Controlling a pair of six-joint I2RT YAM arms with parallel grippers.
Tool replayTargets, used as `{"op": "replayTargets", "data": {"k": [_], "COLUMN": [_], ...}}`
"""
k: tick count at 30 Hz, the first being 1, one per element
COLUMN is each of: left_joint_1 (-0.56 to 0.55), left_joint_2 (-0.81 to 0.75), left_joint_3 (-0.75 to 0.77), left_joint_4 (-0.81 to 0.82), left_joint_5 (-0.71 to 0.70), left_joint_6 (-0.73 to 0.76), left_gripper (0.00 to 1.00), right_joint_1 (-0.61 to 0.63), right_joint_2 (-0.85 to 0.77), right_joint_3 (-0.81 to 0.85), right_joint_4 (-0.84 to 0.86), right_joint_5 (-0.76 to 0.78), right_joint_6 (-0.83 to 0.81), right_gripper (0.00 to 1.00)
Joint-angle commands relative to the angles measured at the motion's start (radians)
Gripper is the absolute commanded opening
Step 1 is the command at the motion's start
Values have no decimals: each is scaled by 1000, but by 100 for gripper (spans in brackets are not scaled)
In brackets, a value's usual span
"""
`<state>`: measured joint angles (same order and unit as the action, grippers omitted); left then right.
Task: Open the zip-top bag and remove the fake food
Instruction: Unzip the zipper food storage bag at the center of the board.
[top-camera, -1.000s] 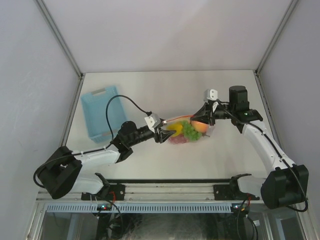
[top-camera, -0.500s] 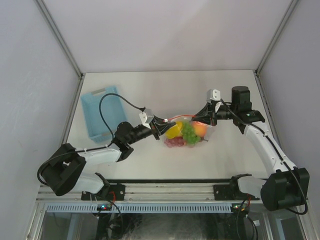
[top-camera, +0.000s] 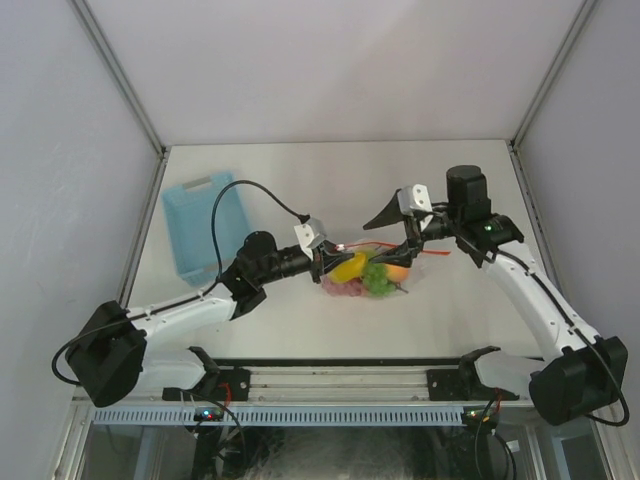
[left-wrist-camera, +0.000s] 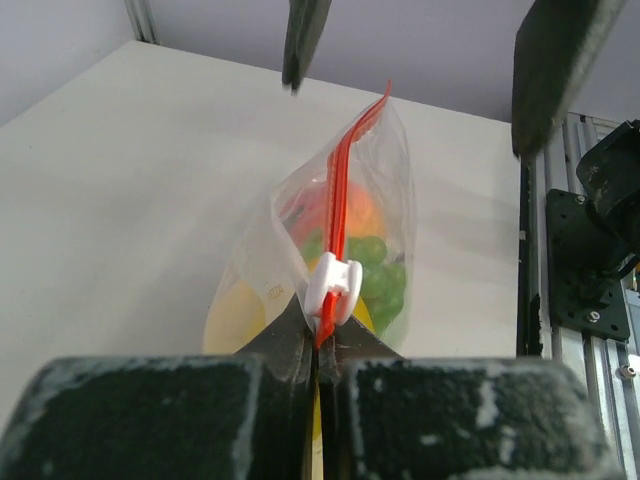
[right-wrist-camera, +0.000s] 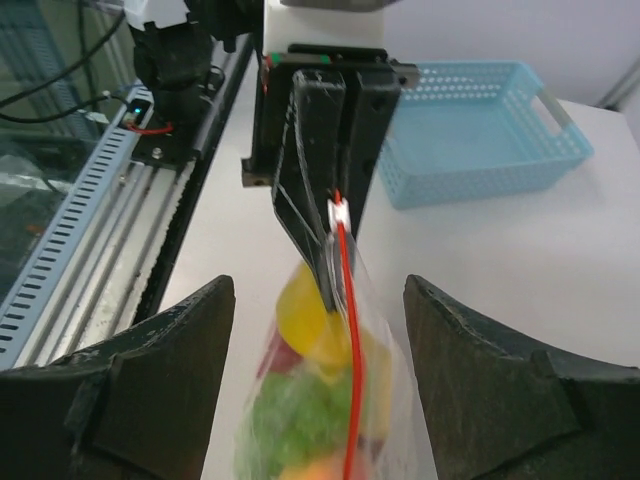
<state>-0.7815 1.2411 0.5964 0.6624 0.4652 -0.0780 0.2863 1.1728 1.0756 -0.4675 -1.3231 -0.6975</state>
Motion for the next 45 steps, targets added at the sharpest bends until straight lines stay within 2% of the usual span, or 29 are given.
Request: {"op": "replayTargets", "data": {"k": [1, 3, 7, 18, 29, 40, 45], "left_joint_1": [-18, -22, -27, -29, -29, -28, -28], "left_joint_2": [-37, -40, -51, -54, -52, -62, -82], "left_joint_3": [104, 111, 118, 121, 125, 117, 92], "left_joint_4": [-96, -107, -122, -138, -136, -136, -135], "left_joint_5": [0, -5, -14, -15, -12, -30, -62], "left_joint_6": [87, 92, 97, 107, 110, 110, 114], "left_gripper": [0, 0, 0, 0, 0, 0, 0], "right_joint_1": [81, 112, 155, 210, 219, 222, 217], "right_joint_2": [45, 70, 105, 143, 156, 147, 133], "right_joint_3": [36, 51, 79, 100, 100, 100, 101], "right_joint_4": [144, 158, 149, 137, 105, 66, 29], "right_joint_5": [44, 85, 124, 149, 167, 146, 154], "right_joint_6": [131, 152, 140, 118, 98, 73, 35], "right_gripper": [66, 60, 57, 40, 30, 9, 3]}}
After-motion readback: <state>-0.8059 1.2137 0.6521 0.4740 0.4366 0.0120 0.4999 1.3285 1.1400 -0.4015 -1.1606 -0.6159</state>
